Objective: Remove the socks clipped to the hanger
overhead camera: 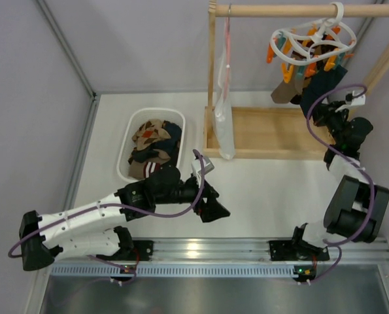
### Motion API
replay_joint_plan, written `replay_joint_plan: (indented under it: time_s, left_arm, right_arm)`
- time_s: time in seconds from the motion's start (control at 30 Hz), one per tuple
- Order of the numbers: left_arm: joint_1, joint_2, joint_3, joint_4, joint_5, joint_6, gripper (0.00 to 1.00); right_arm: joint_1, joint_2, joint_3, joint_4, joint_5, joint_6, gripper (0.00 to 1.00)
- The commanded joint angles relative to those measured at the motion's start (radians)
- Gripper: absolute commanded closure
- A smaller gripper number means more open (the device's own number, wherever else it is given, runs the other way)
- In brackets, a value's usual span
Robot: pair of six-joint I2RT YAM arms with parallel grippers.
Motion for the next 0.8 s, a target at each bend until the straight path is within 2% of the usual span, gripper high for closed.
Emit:
replay_joint_plan:
  time_s: [0.0,0.2,0.47,0.63,0.77]
  left_arm:
    - [-0.003,-0.026,0.086,0.027,-0.069,-0.008,0.02]
    - [-0.003,0.002,0.184,-0.004,-0.215,-0.003,0.02]
    - [-0.003,0.117,0.399,-0.079,-0.469,0.086,0.02]
    - [0.0,0.238,0.466,-0.076,-0.552,0.126,0.02]
    - [0.006,0.344,0.548,-0.064,-0.533,0.15,0.02]
  right_arm:
    - [0.057,-0.153,-0.055,0.053,0.084,-0.037,1.0]
    - [0.176,-0.346,-0.123,-0.183,0.261,-0.123,1.0]
    - [0.334,-0.535,-0.183,-0.343,0.419,-0.139,1.0]
    - [0.451,-0.561,-0.113,-0.507,0.534,-0.13,1.0]
    - [0.477,-0.529,-0.034,-0.593,0.558,-0.105,1.0]
